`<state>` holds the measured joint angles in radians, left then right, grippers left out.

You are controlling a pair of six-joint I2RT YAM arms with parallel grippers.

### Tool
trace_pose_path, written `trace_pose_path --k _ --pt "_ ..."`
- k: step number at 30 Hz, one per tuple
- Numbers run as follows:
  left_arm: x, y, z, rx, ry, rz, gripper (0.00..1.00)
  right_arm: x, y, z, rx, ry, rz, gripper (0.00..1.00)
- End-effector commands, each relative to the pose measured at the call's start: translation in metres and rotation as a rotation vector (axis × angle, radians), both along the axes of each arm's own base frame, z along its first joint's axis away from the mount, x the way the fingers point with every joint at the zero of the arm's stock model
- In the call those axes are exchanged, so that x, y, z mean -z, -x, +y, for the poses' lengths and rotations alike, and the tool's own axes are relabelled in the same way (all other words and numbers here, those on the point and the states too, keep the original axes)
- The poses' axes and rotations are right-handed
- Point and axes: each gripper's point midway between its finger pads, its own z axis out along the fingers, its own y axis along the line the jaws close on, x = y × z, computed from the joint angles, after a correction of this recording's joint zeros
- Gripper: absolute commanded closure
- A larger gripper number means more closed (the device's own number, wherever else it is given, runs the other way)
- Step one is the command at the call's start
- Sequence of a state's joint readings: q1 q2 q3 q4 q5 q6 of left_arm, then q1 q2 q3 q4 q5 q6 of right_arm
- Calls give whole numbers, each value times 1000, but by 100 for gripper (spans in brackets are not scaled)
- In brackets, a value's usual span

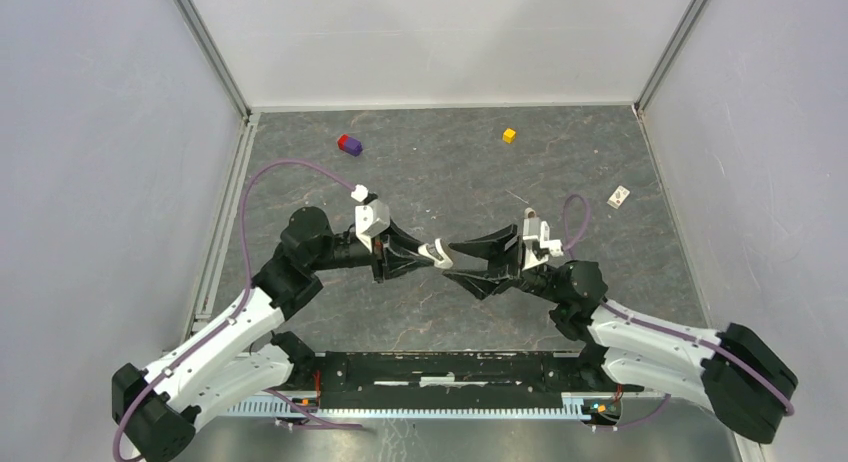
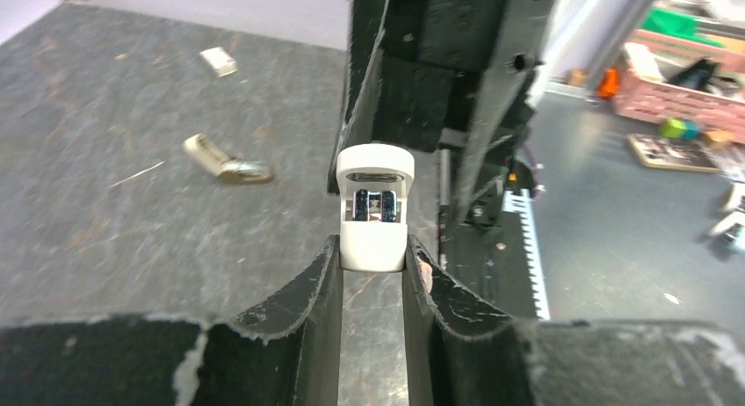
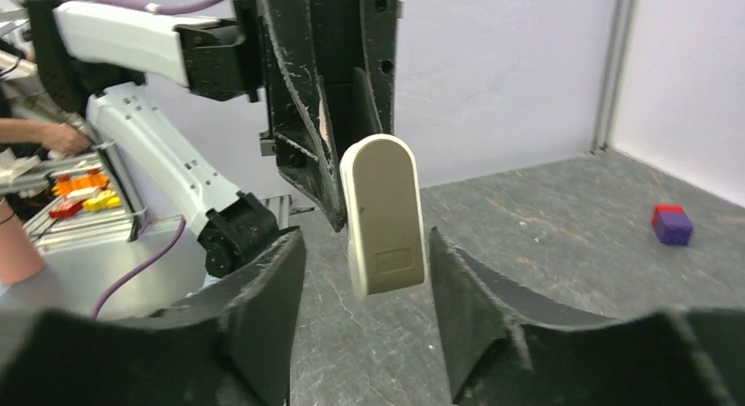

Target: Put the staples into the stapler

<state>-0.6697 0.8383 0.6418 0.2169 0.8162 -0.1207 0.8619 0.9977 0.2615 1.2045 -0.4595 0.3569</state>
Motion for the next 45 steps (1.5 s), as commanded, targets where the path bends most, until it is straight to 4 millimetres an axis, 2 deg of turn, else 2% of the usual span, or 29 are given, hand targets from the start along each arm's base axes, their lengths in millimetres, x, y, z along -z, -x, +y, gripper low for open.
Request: trace_pose_path --k 1,5,7,9,17,26,33,36,45 --pt "2 -33 20 -214 -135 -95 98 -10 -28 -5 130 36 195 35" --pt "26 -45 34 -289 -285 -78 98 -7 -43 1 177 93 340 34" --pt "34 -48 38 -307 -321 -64 98 8 -59 4 249 159 450 37" --pt "38 -51 40 -326 -335 -54 98 15 -70 7 284 204 489 39" --pt "54 -63 49 -420 -429 36 98 16 -87 31 288 198 568 42" --pt "68 -69 48 -449 -473 101 98 49 -98 57 278 281 638 47" --pt "63 -71 47 -462 -465 122 98 86 -112 49 387 371 675 62" --pt "58 -73 51 -494 -464 121 98 105 -116 40 448 416 696 67" --pt "47 -69 52 -491 -414 91 98 141 -115 20 500 465 728 74"
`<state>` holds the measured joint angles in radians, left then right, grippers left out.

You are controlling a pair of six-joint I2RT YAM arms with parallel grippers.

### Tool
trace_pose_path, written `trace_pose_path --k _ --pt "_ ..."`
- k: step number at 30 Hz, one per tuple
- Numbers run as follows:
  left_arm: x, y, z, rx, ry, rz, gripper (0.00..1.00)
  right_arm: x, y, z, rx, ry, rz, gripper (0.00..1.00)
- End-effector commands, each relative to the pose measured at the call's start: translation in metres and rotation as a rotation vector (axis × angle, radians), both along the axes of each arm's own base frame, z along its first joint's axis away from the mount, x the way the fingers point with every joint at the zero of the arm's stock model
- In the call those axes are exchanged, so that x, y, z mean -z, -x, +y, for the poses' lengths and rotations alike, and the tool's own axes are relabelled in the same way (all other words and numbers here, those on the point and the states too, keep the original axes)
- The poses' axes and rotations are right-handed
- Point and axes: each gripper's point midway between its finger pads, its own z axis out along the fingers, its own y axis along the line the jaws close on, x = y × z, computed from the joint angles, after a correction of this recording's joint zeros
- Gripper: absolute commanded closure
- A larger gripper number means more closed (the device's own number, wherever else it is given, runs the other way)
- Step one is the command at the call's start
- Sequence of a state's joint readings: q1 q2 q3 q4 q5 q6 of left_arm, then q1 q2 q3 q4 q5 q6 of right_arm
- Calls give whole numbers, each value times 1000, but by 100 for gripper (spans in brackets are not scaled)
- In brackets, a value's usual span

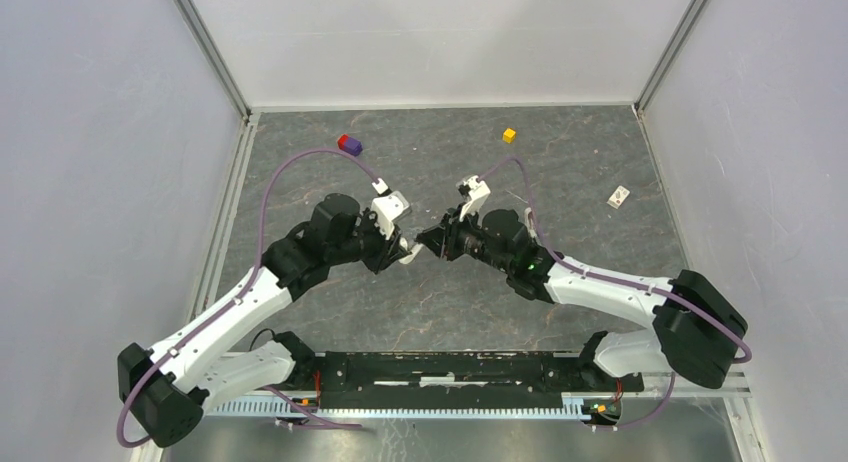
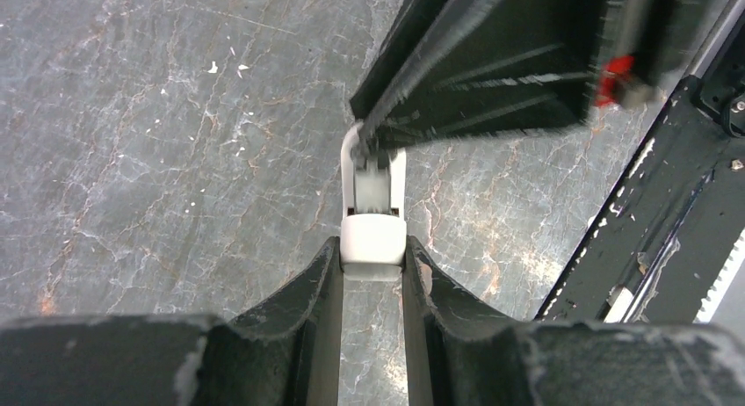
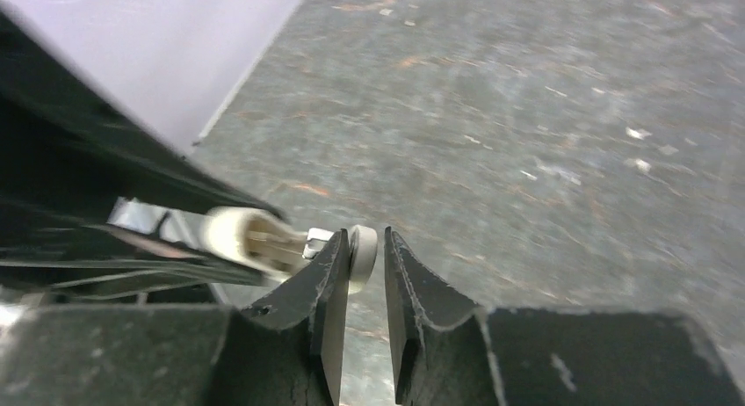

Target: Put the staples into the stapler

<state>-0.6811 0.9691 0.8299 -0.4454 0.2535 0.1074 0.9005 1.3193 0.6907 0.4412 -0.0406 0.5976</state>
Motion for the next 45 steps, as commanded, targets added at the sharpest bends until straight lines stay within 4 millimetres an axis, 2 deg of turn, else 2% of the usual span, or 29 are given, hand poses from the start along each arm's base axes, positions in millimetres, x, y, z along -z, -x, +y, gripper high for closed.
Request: trace_pose_path --k 1,7,10,13,17,20,24,29,36,45 --pt "-49 0 -8 3 137 -93 98 55 -12 -33 110 143 61 74" --pt "-45 2 -7 7 145 -98 98 70 -9 -42 120 154 86 75" --pt "-48 4 -9 25 156 -107 98 66 -7 -40 85 127 67 72" --pt "-50 10 -11 75 161 -127 98 47 1 -41 -27 79 -40 64" --pt "-54 32 -18 204 189 -114 98 12 13 -58 -129 106 -335 49" --pt "-58 53 -28 337 230 -81 98 -6 37 -60 -275 130 -563 35" --pt "-63 76 -38 480 289 -29 98 -21 69 -47 -465 52 -643 28" --pt "-67 86 -44 550 325 -12 98 -51 107 -35 -609 -139 -688 27" --pt "-75 94 -44 607 347 -55 98 -54 117 -25 -646 -138 -725 30" --pt "-75 94 -44 622 349 -63 98 -44 124 -13 -700 -110 -672 32"
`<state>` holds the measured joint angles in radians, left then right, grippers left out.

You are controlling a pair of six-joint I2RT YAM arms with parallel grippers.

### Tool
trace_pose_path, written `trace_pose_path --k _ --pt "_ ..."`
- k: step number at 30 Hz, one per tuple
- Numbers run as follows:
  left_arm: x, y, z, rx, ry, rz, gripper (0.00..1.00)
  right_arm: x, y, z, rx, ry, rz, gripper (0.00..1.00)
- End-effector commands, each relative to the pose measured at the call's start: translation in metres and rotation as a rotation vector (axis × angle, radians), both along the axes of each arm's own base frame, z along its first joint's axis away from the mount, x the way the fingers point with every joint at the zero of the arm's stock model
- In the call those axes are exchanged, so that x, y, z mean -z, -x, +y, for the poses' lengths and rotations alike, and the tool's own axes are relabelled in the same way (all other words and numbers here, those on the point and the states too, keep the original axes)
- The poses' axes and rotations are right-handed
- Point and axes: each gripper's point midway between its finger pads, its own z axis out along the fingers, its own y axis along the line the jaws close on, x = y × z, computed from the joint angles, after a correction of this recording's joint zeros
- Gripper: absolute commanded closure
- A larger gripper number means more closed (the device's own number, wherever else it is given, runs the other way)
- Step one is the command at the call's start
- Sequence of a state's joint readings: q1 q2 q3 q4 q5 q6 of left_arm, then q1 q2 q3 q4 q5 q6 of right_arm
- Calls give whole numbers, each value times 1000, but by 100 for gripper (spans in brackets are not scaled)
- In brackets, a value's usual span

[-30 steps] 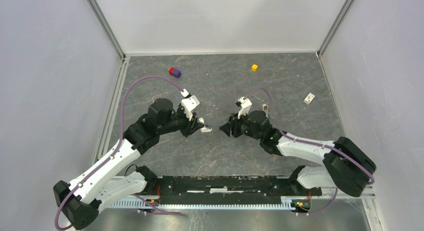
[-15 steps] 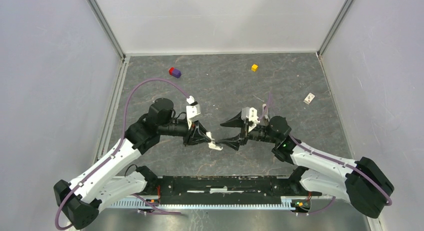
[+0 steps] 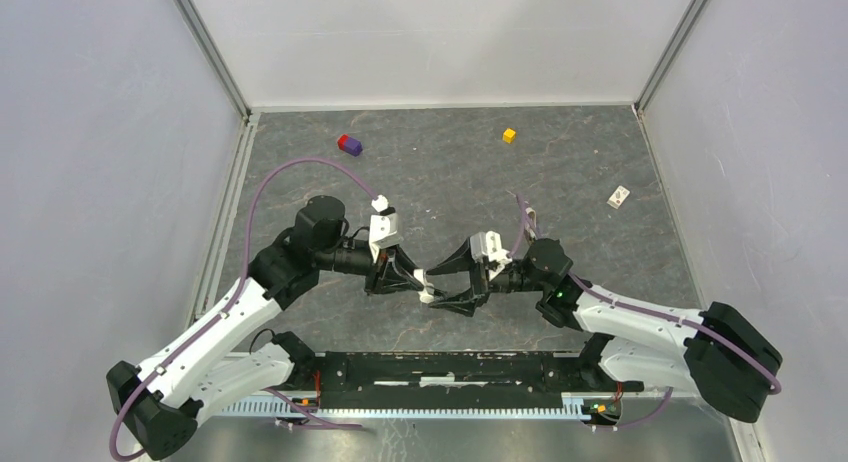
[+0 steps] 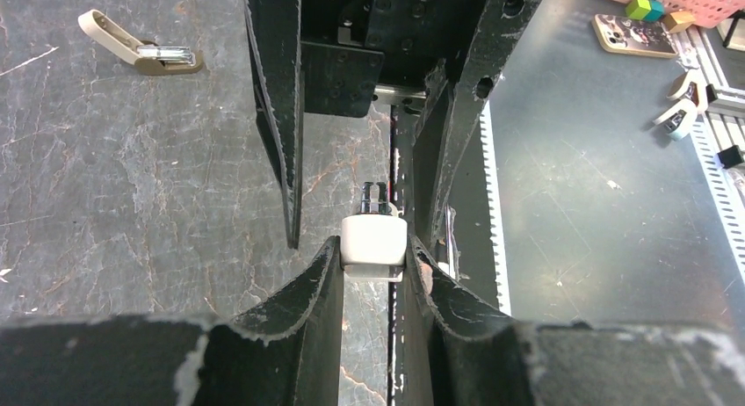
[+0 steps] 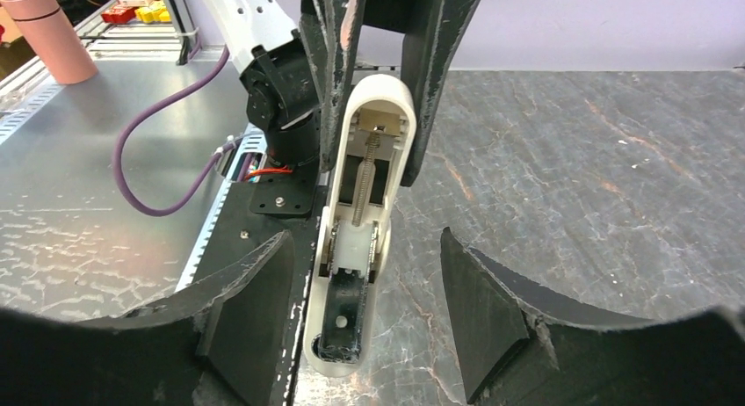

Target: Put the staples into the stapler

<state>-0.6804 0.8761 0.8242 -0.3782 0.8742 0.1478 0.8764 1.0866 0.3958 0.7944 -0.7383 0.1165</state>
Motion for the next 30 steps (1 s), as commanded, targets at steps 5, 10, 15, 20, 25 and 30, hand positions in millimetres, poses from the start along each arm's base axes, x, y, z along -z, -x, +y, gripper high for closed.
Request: trace_pose_path --k 5,10,15,20,25,30 --pt "-15 -1 -4 42 58 -103 98 -23 -2 12 -8 -46 -12 49" --pt "-17 -6 -3 14 57 -118 98 -21 -6 12 17 -45 6 70" --pt "-16 -30 4 -154 33 -153 16 -14 -27 9 148 -28 36 76" --pt "-18 -52 21 -327 12 -217 0 5 -75 -8 446 16 85 78" --pt "-28 -70 46 -525 23 -284 0 48 -149 -64 1005 147 238 76" --pt "-26 -96 80 -768 -28 -325 0 75 -179 -90 1223 169 286 77"
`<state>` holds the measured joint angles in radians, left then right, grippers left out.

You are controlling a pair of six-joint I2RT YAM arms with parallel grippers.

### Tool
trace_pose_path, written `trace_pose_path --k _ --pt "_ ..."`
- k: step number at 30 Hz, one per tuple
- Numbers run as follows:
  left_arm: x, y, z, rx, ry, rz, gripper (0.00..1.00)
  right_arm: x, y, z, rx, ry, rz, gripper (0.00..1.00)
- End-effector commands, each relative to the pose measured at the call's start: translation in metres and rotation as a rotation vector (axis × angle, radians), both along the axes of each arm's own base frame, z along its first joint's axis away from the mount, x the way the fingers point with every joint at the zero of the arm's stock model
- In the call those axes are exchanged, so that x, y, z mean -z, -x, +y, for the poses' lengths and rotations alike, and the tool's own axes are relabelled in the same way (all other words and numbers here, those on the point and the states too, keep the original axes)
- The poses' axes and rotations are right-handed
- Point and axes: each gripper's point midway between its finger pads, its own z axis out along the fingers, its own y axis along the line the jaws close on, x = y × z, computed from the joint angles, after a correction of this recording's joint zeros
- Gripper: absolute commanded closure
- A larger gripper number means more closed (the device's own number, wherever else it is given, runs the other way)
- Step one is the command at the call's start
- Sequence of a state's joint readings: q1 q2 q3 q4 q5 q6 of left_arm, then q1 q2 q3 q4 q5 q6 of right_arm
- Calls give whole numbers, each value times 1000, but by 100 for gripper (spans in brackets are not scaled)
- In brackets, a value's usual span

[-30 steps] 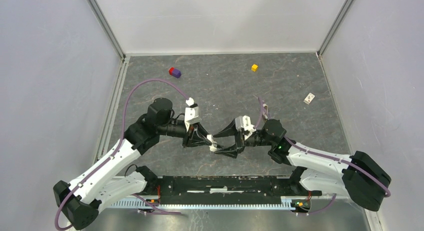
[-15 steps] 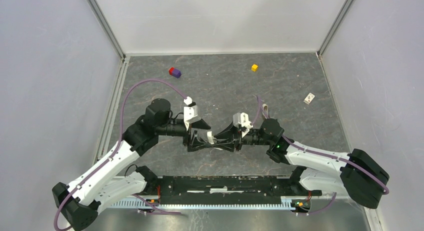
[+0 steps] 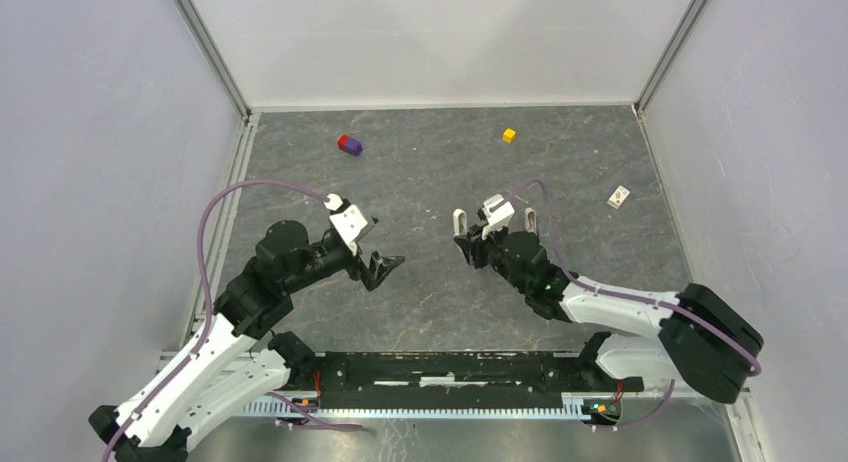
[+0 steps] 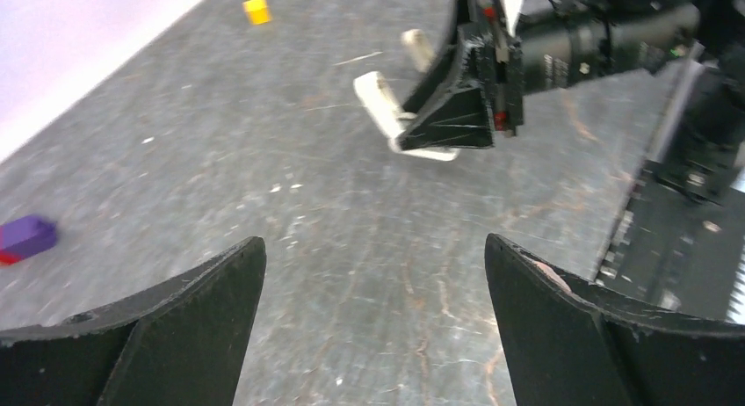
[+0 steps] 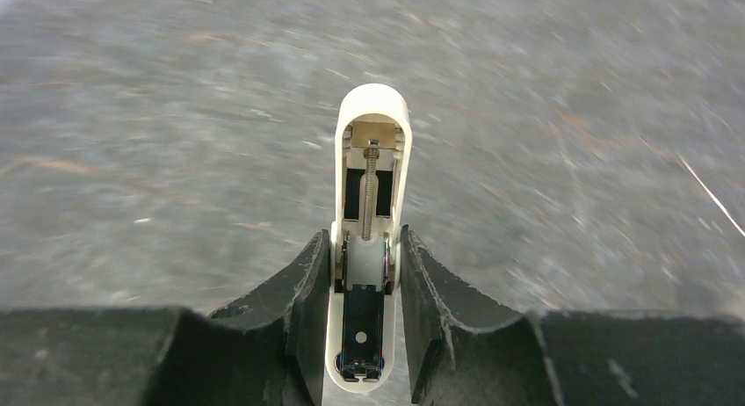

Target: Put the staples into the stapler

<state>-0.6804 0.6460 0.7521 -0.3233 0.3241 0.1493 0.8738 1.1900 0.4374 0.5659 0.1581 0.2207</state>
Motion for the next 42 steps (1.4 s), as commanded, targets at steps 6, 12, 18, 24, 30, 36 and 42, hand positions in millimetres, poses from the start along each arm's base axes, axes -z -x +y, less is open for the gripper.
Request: trace_pose_path --k 6,12,18,24,30,36,42 --pt "10 -42 52 -382 -45 -44 0 43 -77 -39 544 116 127 77" --pt "10 -46 61 -451 -50 -22 0 68 -94 -33 625 151 160 77" --pt "9 -45 66 -467 -39 -33 0 90 -92 -36 613 239 175 74" --pt "3 -48 71 -510 -18 -44 0 112 -85 -37 619 230 247 71" --pt "7 -49 73 -527 -19 -38 0 115 -81 -40 641 228 273 64" --pt "10 -56 82 -596 -33 -28 0 88 -79 -37 597 200 256 41" --pt "9 -61 93 -680 -22 -13 0 40 -71 -44 514 204 185 29"
